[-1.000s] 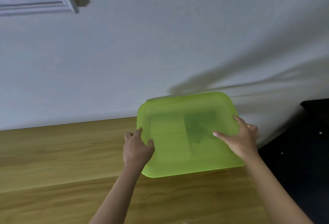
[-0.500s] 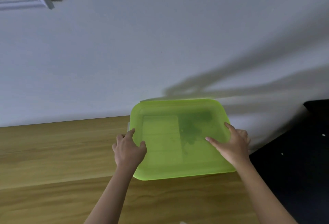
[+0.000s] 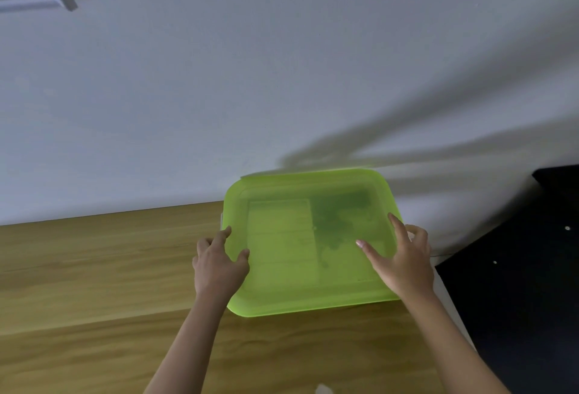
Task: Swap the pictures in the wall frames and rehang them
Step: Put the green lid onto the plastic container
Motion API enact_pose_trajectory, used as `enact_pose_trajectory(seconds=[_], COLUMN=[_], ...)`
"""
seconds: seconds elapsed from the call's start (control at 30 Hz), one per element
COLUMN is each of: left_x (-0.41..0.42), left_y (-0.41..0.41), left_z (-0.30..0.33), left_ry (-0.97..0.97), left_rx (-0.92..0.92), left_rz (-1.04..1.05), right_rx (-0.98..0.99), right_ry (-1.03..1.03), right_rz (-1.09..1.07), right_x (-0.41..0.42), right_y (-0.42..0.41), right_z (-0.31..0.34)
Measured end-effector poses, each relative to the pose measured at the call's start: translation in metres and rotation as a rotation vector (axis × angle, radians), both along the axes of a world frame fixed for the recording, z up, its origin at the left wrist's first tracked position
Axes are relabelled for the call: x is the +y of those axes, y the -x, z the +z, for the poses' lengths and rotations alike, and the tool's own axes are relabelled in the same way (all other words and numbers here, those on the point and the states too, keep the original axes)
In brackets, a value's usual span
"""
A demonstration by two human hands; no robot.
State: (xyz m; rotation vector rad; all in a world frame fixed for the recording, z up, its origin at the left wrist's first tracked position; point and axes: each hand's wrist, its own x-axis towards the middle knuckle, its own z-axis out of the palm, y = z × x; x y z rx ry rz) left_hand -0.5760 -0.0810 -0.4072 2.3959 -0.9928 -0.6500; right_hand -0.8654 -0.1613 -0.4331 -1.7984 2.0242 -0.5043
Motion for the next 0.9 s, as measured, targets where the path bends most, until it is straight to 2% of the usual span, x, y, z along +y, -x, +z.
enact_pose_trajectory(seconds=[0.3, 0.47, 0.53, 0.7, 0.9], left_x=[0.006, 0.006, 0.007, 0.009, 0.008], left_y=[0.019, 0.022, 0.022, 0.025, 0.023], left_z=[-0.012, -0.015, -0.016, -0.016, -0.011], left_ry=[0.167, 0.186, 0.189, 0.183, 0.195], left_rx=[0.052, 0.008, -0.009, -0.006, 0.064], left_rz=[0.075, 0.076, 0.066, 0.070, 0.065], right_rx=[-0.056, -0.015, -0.012, -0.139, -0.094], right_ry=[-0.003, -0.022, 0.010, 0.281, 0.217], right_rz=[-0.042, -0.024, -0.039, -0.151, -0.143], right_x=[-0.001, -0.005, -0.003, 0.006, 0.007], right_y=[-0.001, -0.002, -0.003, -0.005, -0.008], right_z=[0.002, 0.002, 0.001, -0.007, -0.005])
